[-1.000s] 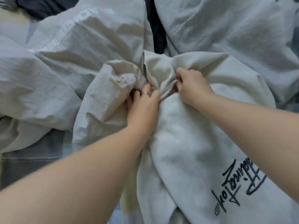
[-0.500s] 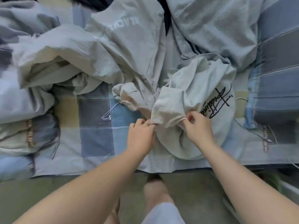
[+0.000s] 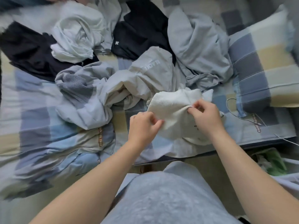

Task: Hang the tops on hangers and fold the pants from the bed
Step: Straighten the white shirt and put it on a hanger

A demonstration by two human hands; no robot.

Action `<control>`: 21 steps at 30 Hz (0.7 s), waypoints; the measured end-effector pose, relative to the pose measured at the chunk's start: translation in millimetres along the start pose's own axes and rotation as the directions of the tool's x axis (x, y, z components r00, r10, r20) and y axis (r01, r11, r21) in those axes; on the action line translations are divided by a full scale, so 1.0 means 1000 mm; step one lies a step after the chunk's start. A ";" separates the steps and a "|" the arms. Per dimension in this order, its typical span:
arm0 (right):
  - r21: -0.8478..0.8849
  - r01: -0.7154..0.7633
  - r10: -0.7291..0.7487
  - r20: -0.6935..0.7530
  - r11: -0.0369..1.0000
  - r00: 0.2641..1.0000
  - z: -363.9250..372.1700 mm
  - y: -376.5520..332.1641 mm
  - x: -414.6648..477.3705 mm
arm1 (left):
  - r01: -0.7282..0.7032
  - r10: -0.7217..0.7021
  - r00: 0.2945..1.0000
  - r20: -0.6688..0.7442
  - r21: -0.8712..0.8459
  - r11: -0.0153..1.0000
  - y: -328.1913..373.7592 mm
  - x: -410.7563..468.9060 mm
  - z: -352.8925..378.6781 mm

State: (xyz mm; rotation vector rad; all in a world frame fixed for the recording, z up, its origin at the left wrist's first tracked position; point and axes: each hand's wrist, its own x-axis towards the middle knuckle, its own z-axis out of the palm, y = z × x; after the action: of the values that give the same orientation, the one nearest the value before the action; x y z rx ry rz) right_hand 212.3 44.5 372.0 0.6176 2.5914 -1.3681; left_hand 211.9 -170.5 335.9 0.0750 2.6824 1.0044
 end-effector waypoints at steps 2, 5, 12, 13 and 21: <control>0.072 0.069 -0.068 -0.015 0.995 0.998 -0.001 -0.037 -0.014 | 0.001 -0.007 0.999 -0.042 -0.137 0.991 0.002 -0.004 -0.043; 0.217 0.198 -0.197 -0.027 0.956 0.980 -0.002 -0.097 -0.037 | -0.099 0.058 0.988 -0.145 -0.295 0.950 0.011 -0.009 -0.105; 0.416 0.520 -0.537 -0.086 0.746 0.839 -0.020 -0.208 -0.091 | -0.230 0.060 0.951 -0.304 -0.565 0.792 0.041 -0.025 -0.206; 0.422 0.553 -0.570 -0.100 0.718 0.816 -0.023 -0.218 -0.097 | -0.247 0.082 0.949 -0.305 -0.552 0.797 0.046 -0.028 -0.219; 0.401 0.530 -0.604 0.077 0.747 0.794 -0.038 -0.240 -0.115 | -0.453 0.159 0.849 -0.504 -0.538 0.711 0.078 -0.064 -0.297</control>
State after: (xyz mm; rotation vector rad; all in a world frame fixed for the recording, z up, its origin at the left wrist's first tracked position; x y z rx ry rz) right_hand 217.1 -77.9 611.1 -0.3334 2.4643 -1.9878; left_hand 188.2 -309.7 615.5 0.2027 2.5367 2.2472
